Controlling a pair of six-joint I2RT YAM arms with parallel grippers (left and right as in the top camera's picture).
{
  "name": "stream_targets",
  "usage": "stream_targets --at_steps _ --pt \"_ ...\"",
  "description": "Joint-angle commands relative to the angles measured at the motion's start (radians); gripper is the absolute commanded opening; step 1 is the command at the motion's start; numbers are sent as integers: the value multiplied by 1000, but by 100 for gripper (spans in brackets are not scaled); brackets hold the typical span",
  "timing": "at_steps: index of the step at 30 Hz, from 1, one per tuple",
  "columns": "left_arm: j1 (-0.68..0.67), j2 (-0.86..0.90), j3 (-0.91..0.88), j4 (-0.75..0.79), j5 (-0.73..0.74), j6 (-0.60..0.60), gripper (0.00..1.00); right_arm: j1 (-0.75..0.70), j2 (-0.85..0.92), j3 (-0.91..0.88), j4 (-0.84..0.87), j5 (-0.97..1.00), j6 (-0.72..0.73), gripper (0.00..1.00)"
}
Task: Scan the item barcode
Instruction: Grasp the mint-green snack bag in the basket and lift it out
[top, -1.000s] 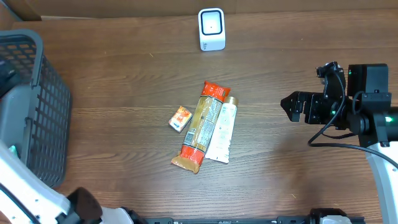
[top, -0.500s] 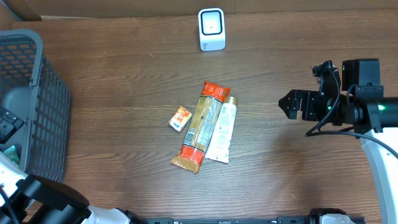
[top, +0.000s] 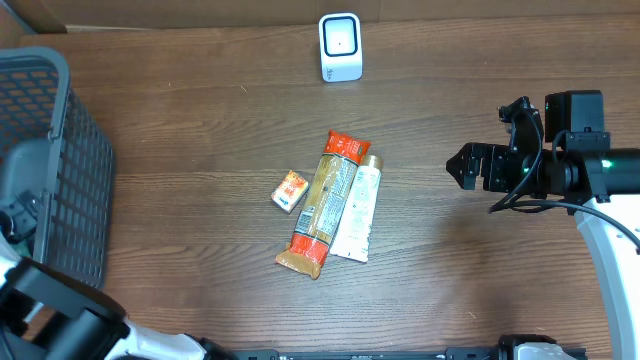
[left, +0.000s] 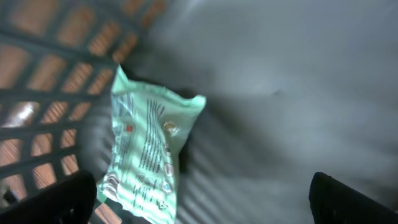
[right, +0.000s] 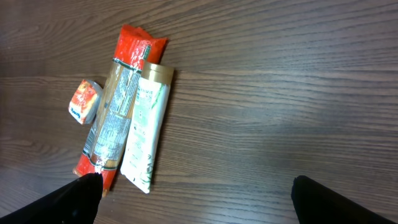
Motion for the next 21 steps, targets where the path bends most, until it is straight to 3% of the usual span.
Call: stream_targets --at_steps 1,17,21 --pt "26 43 -9 1 -57 23 100 -2 0 18 -2 2 4 100" --pt "97 84 -55 130 -73 31 100 -2 0 18 -24 2 4 100" --pt "97 122 -55 137 -1 39 75 -2 0 18 -24 2 4 100"
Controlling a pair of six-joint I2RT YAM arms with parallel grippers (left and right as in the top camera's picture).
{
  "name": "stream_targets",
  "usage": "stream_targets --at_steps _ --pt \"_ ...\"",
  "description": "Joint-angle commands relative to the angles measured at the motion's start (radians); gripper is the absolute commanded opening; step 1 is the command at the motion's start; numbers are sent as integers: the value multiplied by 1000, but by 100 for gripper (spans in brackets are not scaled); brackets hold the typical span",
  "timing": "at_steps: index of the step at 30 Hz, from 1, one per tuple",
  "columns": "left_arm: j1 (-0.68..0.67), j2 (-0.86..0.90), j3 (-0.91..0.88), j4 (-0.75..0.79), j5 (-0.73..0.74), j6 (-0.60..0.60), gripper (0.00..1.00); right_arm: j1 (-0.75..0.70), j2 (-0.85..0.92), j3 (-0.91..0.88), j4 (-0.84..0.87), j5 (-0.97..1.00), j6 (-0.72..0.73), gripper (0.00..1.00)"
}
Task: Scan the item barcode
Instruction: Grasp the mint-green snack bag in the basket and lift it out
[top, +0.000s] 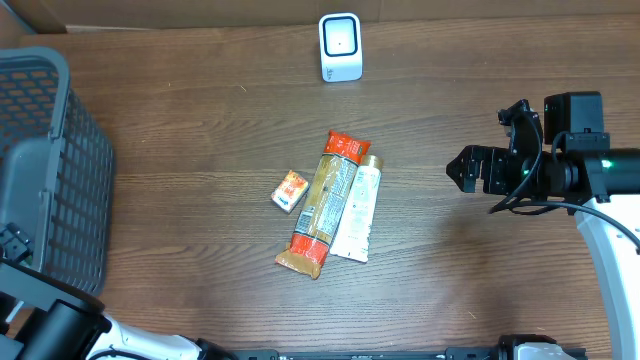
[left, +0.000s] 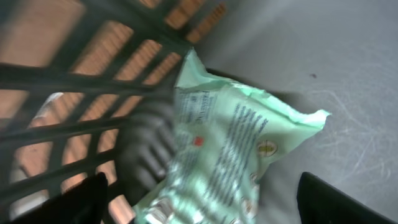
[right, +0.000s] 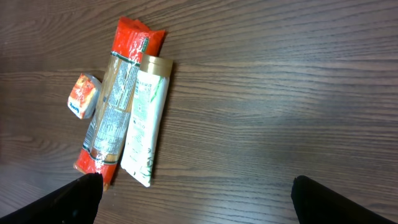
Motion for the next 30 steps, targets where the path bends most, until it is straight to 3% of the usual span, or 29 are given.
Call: stream_targets --at_steps 1,7,14,15,17,26,30 --pt "3 48 -15 0 77 20 69 -2 0 18 3 2 4 100" --pt "3 75 -15 -3 93 18 50 -2 0 18 -2 -16 4 100" --pt "5 111 -16 -4 130 0 43 -2 0 18 3 -16 4 100" --pt "4 122 -16 -5 145 1 33 -2 0 18 5 -16 4 100" --pt "3 142 -16 -10 176 -3 4 -2 0 18 6 -16 4 100" --pt "0 77 100 -154 367 -138 4 -2 0 18 13 -16 4 100" --pt "-11 -27 266 -243 591 -225 4 -2 0 18 21 -21 4 100"
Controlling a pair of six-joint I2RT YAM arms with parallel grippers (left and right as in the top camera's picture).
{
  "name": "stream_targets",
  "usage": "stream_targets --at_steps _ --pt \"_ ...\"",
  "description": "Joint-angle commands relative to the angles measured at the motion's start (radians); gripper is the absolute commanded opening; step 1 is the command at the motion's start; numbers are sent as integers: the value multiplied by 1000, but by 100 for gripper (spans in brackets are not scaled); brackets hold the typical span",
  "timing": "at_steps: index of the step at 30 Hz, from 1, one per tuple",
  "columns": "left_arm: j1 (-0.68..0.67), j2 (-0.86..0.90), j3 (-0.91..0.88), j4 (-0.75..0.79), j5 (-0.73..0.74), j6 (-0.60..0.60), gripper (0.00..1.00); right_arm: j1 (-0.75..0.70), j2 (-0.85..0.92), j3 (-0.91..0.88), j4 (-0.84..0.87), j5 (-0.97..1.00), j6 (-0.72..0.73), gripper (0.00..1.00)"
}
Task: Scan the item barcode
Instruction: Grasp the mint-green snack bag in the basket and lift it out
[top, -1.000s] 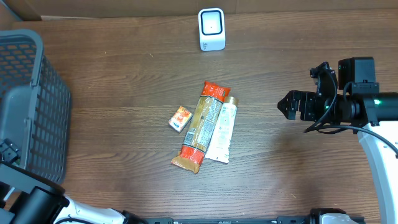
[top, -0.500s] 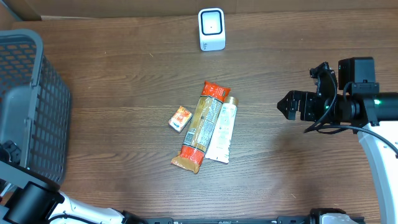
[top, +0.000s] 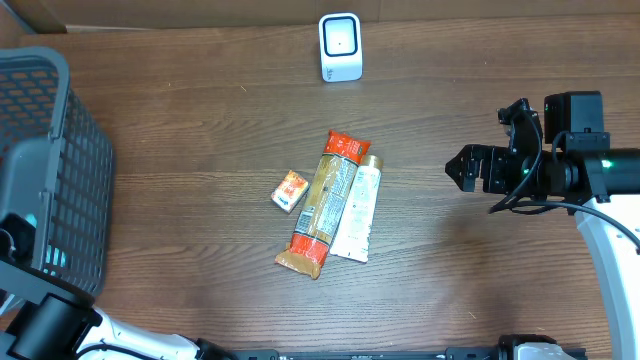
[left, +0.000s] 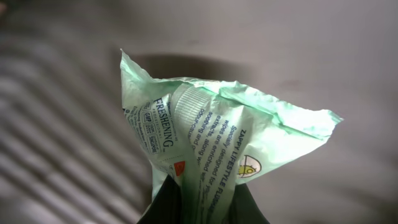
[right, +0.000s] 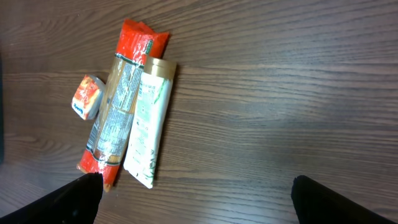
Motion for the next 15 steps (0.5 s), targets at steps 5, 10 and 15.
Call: stream_targets --at_steps 5,10,15 --pt "-71 -264 333 -58 392 -174 4 -2 0 18 11 -12 4 100" --pt "-246 -449 395 -63 387 -175 4 -2 0 18 13 -13 4 100" --pt "-604 -483 385 -210 247 -138 4 -2 0 18 19 -13 4 100"
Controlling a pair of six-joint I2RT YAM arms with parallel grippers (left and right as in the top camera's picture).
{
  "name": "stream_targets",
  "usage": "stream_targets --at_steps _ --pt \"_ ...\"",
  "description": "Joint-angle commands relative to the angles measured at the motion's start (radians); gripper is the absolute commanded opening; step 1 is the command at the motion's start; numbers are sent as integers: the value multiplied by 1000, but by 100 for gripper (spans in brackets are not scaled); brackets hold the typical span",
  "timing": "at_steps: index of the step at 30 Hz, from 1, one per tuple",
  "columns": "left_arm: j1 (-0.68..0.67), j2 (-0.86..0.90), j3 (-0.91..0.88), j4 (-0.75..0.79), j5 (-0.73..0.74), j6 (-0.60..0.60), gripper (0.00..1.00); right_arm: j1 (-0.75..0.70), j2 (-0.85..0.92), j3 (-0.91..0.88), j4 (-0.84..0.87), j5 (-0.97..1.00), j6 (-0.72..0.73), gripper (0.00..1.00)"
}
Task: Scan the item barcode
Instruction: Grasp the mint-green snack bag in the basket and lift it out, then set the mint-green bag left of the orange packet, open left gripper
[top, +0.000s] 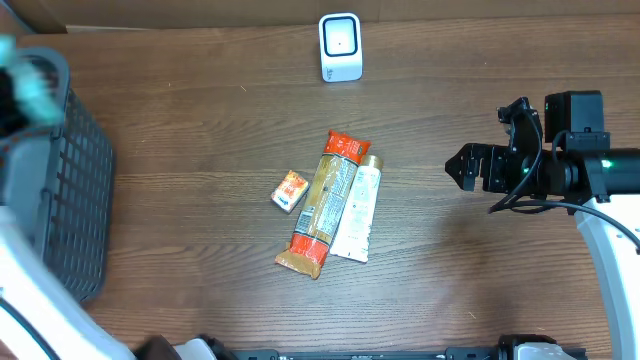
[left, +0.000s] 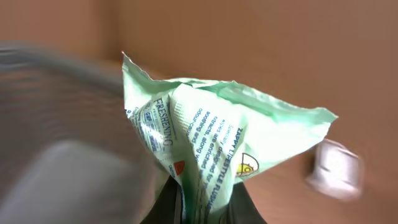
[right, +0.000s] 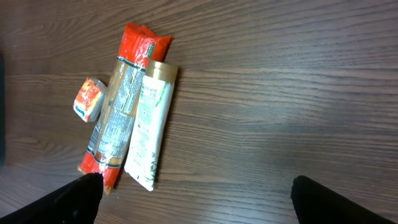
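Observation:
A mint-green wipes packet (left: 214, 140) is pinched by its lower end in my left gripper (left: 202, 202), which is shut on it. Overhead, the packet (top: 30, 85) is a blur above the far corner of the grey basket (top: 60, 190). The white barcode scanner (top: 340, 46) stands at the table's back middle and shows blurred in the left wrist view (left: 336, 169). My right gripper (top: 463, 168) hangs open over the right side of the table, with nothing between its fingers (right: 81, 199).
In the middle of the table lie a small orange packet (top: 291, 190), a long red and tan package (top: 325, 200) and a white tube (top: 358, 208), side by side. The basket fills the left edge.
My left gripper, still shut on the green packet, was low inside the basket and is now above its rim, with the scanner in its view. The right arm has not moved.
My left gripper was open above the green packet lying in the basket. Then it was closer to the packet, still open. Then it was shut on the packet inside the basket, and now holds it above the rim. The right arm stayed put.

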Motion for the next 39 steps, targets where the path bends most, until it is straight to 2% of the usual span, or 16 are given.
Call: stream_targets --at_steps 1,5,7,12,16,20,29,31,36,37,39 --pt "-242 47 -45 -97 -111 8 4 -2 0 18 7 -9 4 100" --pt "-477 87 -211 -108 -253 -48 4 -2 0 18 7 -10 4 100" --pt "-547 111 -314 -73 -291 -85 4 -2 0 18 7 -20 5 99" --pt "-679 184 -578 101 -292 -155 4 -1 0 18 7 -56 5 96" --pt "-774 245 -710 231 -298 -159 4 -1 0 18 6 -84 13 95" --pt "-818 294 -757 304 -327 -210 4 -1 0 18 6 -84 57 95" --pt "-807 303 -757 350 -441 -202 6 16 51 13 4 -84 115 94" --pt "-807 303 -757 344 -456 -183 17 35 79 12 4 -84 126 94" --pt "-807 303 -755 341 -457 -179 69 99 161 12 8 -84 163 93" --pt "-807 302 -753 340 -456 -179 76 113 179 11 10 -84 180 93" --pt "-807 302 -735 317 -455 -178 83 141 214 11 11 -84 214 92"
